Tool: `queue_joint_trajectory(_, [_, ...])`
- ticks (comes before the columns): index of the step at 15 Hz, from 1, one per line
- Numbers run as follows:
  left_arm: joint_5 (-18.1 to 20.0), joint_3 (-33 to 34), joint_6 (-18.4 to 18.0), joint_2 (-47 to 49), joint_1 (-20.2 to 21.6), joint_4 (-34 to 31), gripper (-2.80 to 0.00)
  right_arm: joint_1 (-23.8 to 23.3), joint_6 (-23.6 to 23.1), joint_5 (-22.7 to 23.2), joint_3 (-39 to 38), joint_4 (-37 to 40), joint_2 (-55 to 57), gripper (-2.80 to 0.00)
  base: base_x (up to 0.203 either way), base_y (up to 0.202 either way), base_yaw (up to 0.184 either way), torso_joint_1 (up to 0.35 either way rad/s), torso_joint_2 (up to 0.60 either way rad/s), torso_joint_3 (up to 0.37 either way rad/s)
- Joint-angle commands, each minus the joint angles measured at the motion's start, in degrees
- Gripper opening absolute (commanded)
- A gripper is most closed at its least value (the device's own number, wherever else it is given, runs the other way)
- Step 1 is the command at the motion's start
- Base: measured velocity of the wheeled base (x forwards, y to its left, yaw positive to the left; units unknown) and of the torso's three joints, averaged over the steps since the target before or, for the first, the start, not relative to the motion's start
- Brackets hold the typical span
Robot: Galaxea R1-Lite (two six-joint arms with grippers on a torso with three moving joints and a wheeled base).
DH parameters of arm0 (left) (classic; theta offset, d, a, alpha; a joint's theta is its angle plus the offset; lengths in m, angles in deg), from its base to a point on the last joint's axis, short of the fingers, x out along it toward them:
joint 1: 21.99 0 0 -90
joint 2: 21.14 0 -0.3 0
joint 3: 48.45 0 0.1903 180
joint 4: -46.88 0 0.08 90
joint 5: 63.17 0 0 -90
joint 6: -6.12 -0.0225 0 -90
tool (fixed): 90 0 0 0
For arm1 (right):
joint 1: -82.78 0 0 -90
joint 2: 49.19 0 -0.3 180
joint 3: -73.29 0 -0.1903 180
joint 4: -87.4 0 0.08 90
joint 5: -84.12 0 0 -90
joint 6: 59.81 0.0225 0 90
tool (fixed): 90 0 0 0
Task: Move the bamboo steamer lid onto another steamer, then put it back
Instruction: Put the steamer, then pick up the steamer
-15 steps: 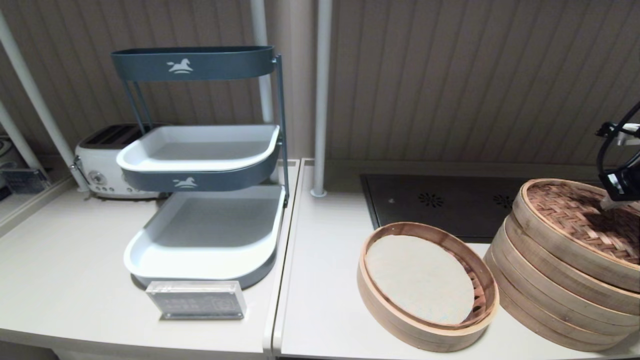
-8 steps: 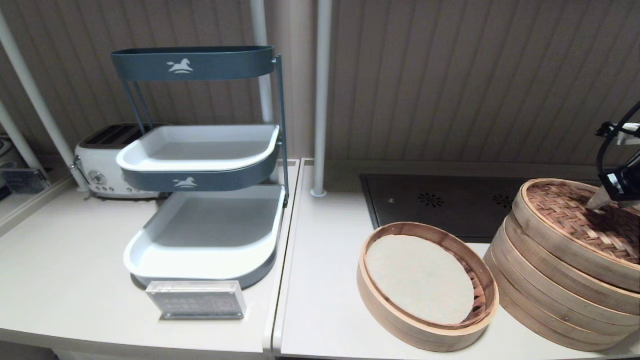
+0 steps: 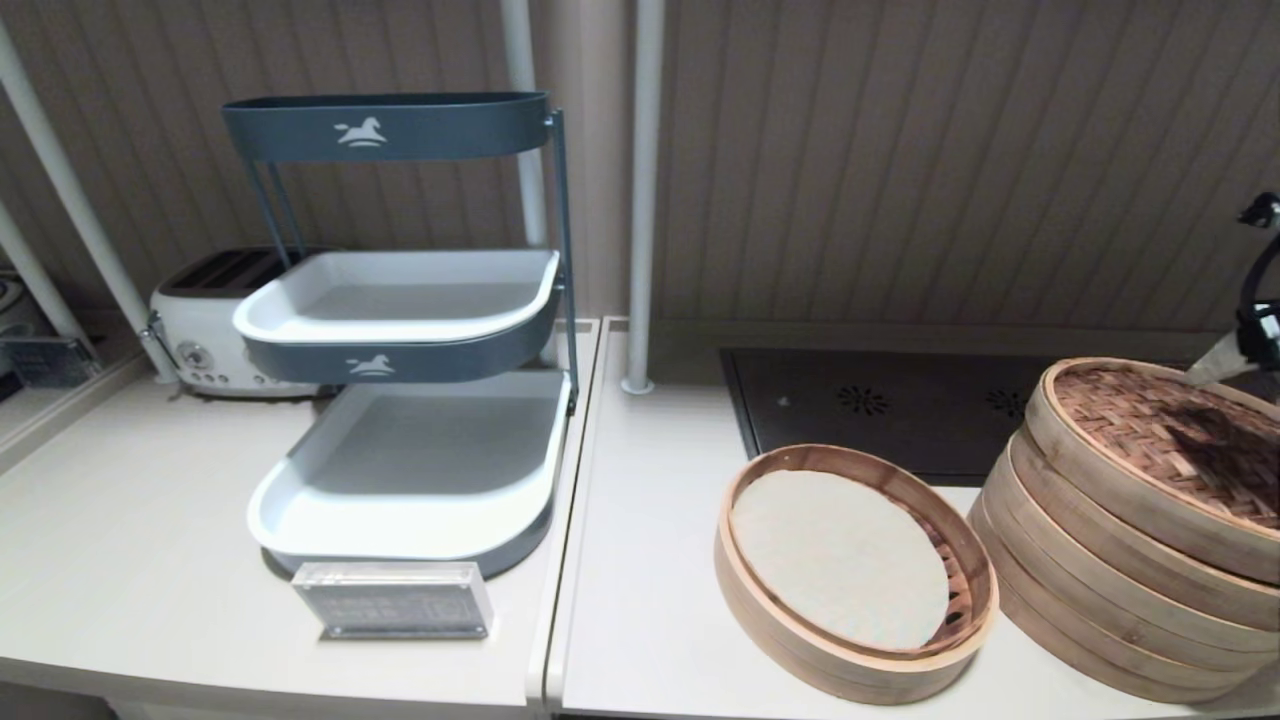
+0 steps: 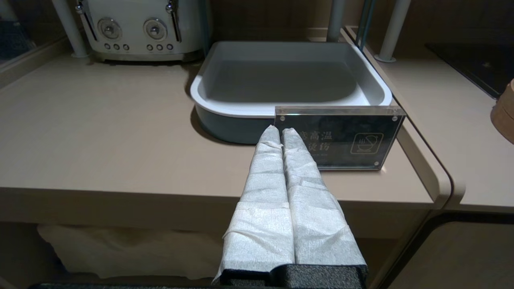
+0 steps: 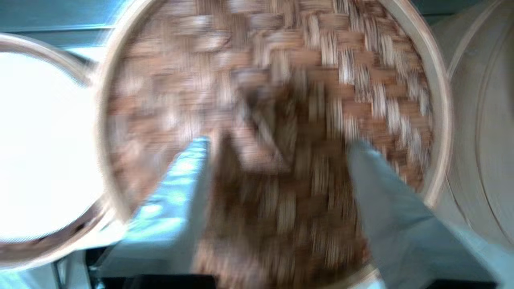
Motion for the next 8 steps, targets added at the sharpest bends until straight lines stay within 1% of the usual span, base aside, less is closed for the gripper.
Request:
queue_joint_trajectory(1, [0.0,1.6,0.0,-0.1,0.0,0.0,-2.80,-0.3,0.2,3.2,-0.4,1.8,-7.6,-2.80,0.000,0.000,0.000,0.000,0.00,0.000])
queue_joint_trajectory(3, [0.0,1.6,0.0,-0.1,0.0,0.0,-2.80,-0.8,1.7,12.5,-0.6,5.4,-13.6,-2.80,0.000,0.000,0.000,0.000,0.00,0.000])
queue_joint_trajectory(4, [0.0,1.6,0.0,-0.1,0.0,0.0,-2.80,-1.3,2.8,16.2,-1.0,7.3,-17.0,-2.80,0.000,0.000,0.000,0.000,0.00,0.000])
queue_joint_trajectory(5, [0.0,1.6,0.0,-0.1,0.0,0.0,-2.80,-1.8,3.4,19.2,-2.4,8.9,-20.6,-2.80,0.000,0.000,0.000,0.000,0.00,0.000])
queue_joint_trajectory(6, [0.0,1.6,0.0,-0.1,0.0,0.0,-2.80,-2.1,3.7,21.5,-5.4,9.6,-24.5,-2.80,0.000,0.000,0.000,0.000,0.00,0.000])
queue_joint_trajectory(8, [0.0,1.6,0.0,-0.1,0.0,0.0,-2.80,-2.2,3.9,25.4,-13.4,10.0,-33.8,-2.80,0.000,0.000,0.000,0.000,0.00,0.000])
